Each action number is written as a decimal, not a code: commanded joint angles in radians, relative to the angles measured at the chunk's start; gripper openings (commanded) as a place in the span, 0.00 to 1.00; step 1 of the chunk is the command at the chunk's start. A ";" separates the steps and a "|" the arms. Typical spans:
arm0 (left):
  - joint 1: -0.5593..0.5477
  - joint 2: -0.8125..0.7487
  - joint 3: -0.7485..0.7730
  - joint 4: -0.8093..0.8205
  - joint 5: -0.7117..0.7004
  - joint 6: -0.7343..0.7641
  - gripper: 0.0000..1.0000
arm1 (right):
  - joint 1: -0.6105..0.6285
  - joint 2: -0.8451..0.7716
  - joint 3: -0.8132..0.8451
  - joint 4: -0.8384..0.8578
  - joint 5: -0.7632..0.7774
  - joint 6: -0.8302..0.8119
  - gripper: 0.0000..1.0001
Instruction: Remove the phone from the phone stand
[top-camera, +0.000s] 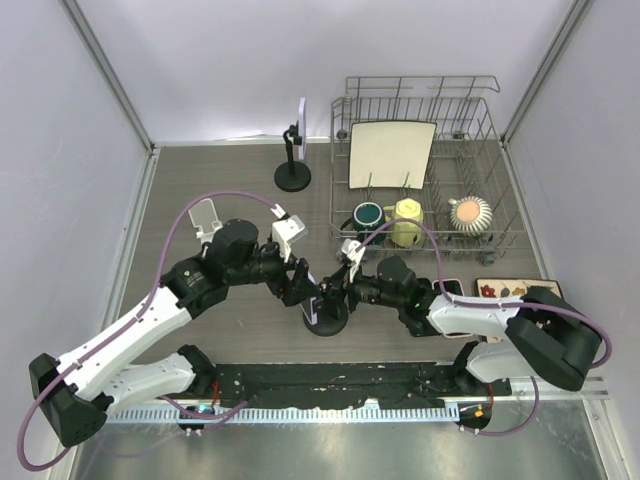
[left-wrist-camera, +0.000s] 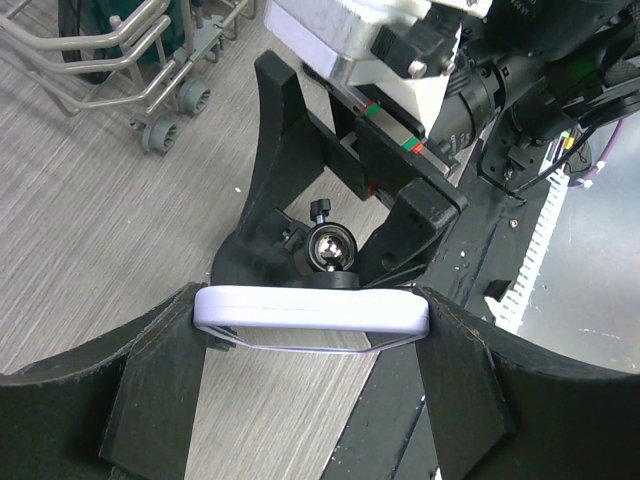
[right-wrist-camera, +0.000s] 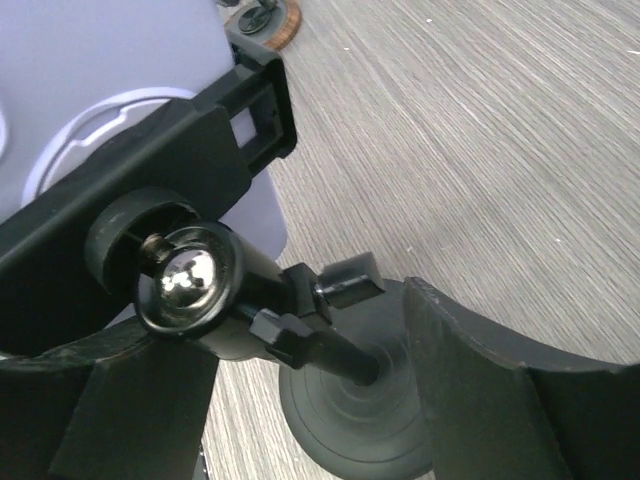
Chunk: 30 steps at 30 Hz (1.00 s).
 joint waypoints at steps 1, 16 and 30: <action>-0.010 0.007 0.067 0.099 0.111 -0.006 0.00 | 0.008 0.046 0.008 0.229 -0.039 0.042 0.70; -0.010 -0.024 0.074 0.117 -0.042 -0.112 0.80 | 0.027 0.002 -0.029 0.201 0.128 0.008 0.01; -0.076 -0.091 0.062 0.147 -0.497 -0.453 1.00 | 0.129 -0.018 -0.009 0.170 0.559 -0.078 0.01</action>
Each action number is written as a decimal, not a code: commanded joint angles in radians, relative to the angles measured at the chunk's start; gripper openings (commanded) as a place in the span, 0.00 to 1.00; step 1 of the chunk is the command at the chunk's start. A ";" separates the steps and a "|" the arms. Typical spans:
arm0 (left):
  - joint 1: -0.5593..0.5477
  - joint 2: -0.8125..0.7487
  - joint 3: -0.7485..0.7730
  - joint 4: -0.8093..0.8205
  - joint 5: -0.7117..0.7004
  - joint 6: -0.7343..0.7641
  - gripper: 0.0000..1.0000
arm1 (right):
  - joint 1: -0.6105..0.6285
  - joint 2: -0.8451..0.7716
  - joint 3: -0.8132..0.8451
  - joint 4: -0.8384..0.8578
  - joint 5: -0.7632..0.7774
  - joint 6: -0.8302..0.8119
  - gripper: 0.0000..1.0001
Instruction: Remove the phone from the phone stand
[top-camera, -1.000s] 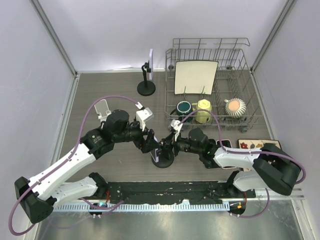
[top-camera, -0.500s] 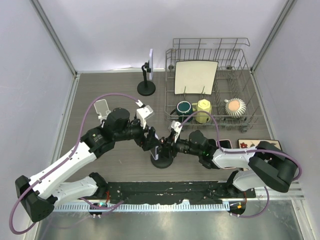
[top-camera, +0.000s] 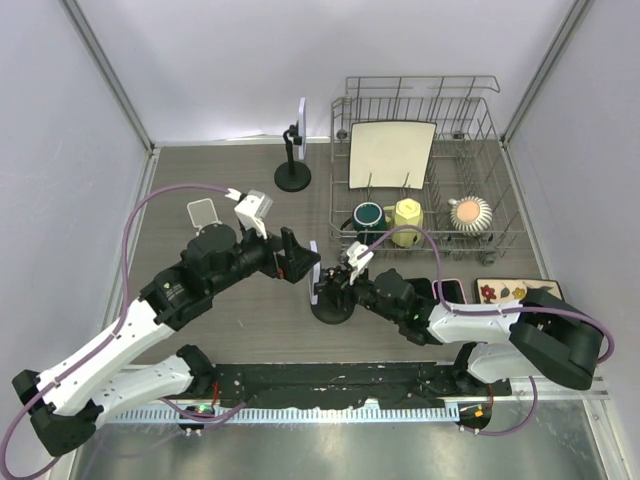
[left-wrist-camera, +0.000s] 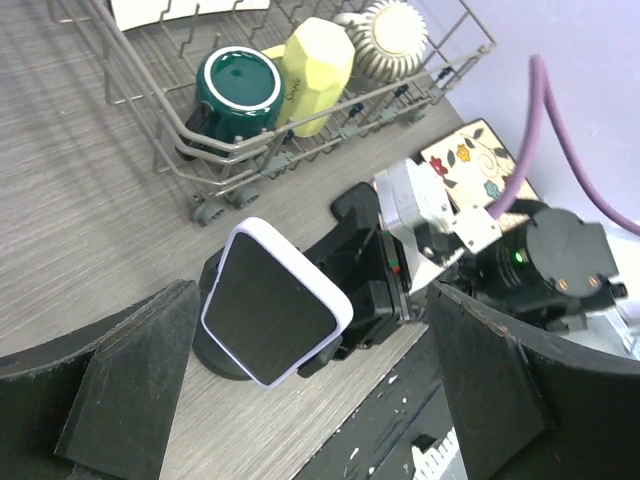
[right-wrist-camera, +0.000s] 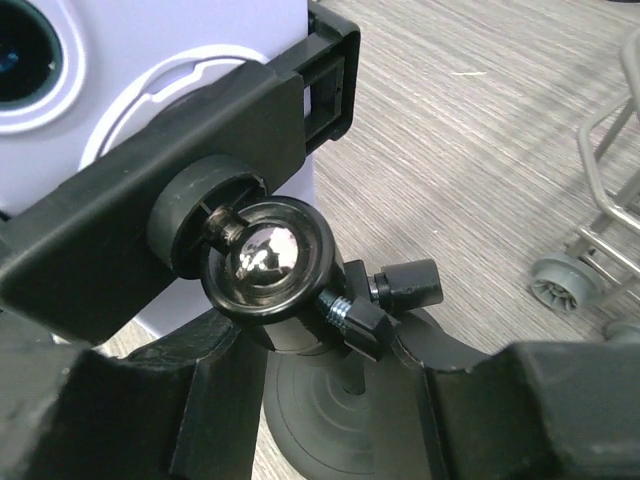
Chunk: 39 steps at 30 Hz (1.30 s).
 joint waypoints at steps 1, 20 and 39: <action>-0.055 0.030 0.033 0.024 -0.202 -0.114 1.00 | 0.036 -0.003 0.034 0.092 0.223 -0.038 0.01; -0.267 0.280 0.171 -0.183 -0.654 -0.137 0.69 | 0.176 0.090 0.063 0.121 0.484 -0.021 0.01; -0.271 0.380 0.183 -0.145 -0.706 -0.062 0.45 | 0.211 0.122 0.090 0.094 0.517 -0.018 0.01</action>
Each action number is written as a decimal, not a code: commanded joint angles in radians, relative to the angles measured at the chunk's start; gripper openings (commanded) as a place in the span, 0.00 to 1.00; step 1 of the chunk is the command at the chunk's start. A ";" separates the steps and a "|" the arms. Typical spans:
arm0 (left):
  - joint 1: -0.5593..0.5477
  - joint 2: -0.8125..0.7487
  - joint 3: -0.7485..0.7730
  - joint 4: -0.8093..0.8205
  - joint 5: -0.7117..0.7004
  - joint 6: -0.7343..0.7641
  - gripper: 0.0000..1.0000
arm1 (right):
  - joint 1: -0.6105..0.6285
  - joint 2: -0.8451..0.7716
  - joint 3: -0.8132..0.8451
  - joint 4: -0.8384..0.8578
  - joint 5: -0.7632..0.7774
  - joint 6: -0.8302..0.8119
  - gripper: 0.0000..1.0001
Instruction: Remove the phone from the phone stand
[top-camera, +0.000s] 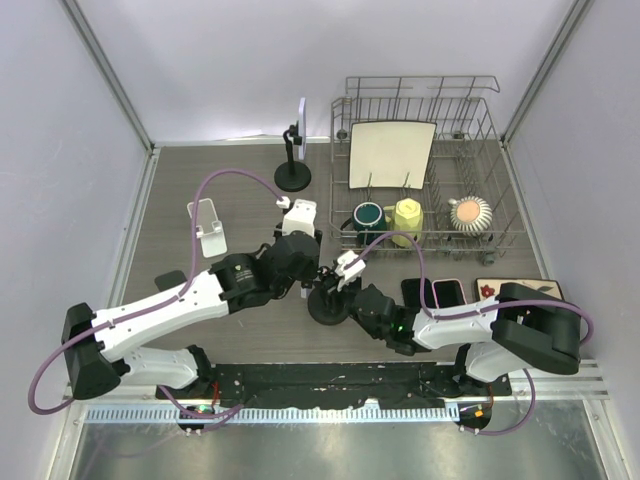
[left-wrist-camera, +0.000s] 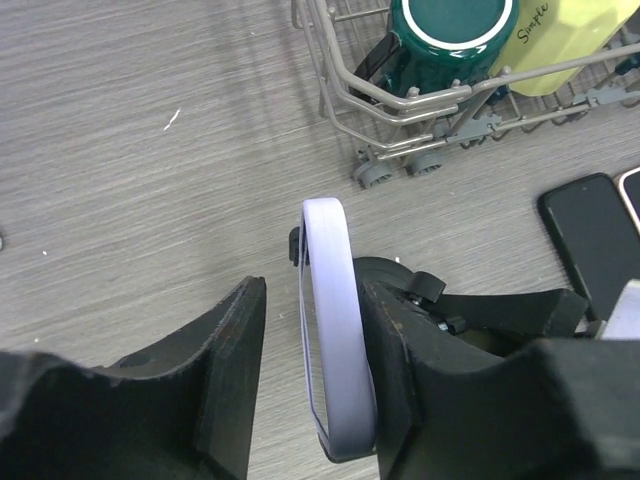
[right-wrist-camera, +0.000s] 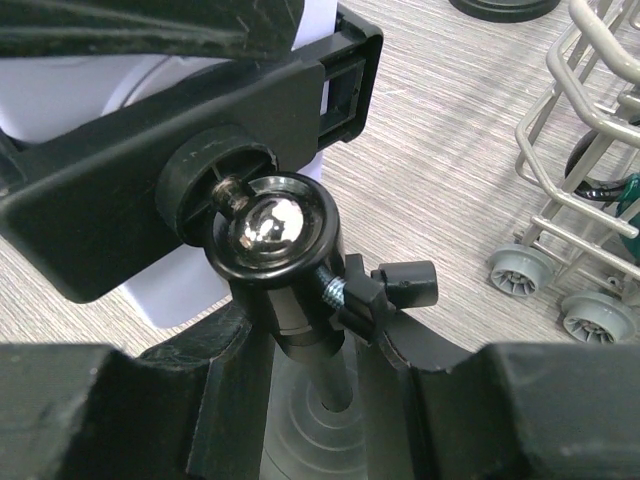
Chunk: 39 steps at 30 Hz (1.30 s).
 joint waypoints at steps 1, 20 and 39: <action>-0.007 0.018 0.038 0.044 -0.045 0.019 0.43 | 0.008 0.007 0.031 0.035 0.040 0.000 0.01; -0.062 -0.006 0.061 -0.141 0.061 -0.121 0.00 | -0.021 -0.006 0.020 -0.014 0.177 0.102 0.01; -0.032 -0.107 0.080 -0.263 0.084 -0.050 0.00 | -0.086 -0.040 -0.073 0.015 0.094 0.134 0.01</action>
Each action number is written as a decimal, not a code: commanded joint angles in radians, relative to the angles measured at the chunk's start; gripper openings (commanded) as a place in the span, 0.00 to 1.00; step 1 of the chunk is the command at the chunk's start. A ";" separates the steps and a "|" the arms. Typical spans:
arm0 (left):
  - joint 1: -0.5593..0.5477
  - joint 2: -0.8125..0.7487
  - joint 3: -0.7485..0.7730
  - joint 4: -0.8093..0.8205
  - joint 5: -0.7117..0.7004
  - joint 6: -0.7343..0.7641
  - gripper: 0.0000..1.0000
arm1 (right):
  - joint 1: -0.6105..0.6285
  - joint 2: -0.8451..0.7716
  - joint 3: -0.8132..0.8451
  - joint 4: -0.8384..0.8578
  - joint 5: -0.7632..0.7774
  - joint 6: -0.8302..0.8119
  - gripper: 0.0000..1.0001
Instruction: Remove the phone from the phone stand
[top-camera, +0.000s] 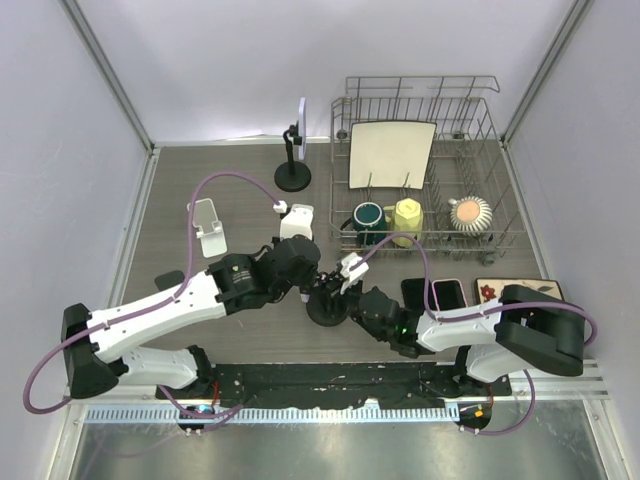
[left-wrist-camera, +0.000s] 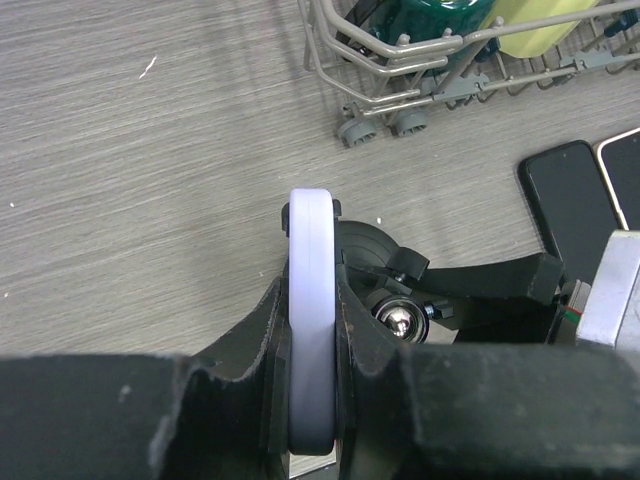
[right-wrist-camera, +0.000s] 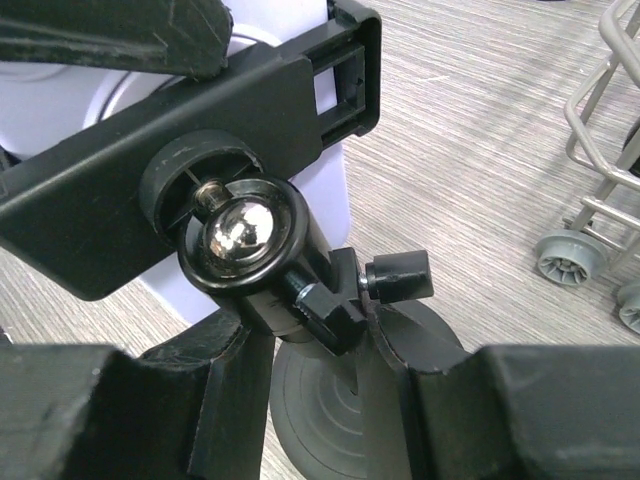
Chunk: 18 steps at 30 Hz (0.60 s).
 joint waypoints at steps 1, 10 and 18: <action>0.007 -0.112 0.038 -0.128 0.078 0.067 0.00 | -0.082 -0.018 -0.042 -0.006 0.146 0.066 0.01; -0.006 -0.128 -0.031 -0.090 0.245 0.006 0.00 | -0.117 -0.050 -0.051 -0.077 0.189 0.141 0.01; 0.018 -0.143 0.008 -0.154 0.179 0.084 0.00 | -0.133 -0.038 -0.060 -0.060 0.157 0.123 0.01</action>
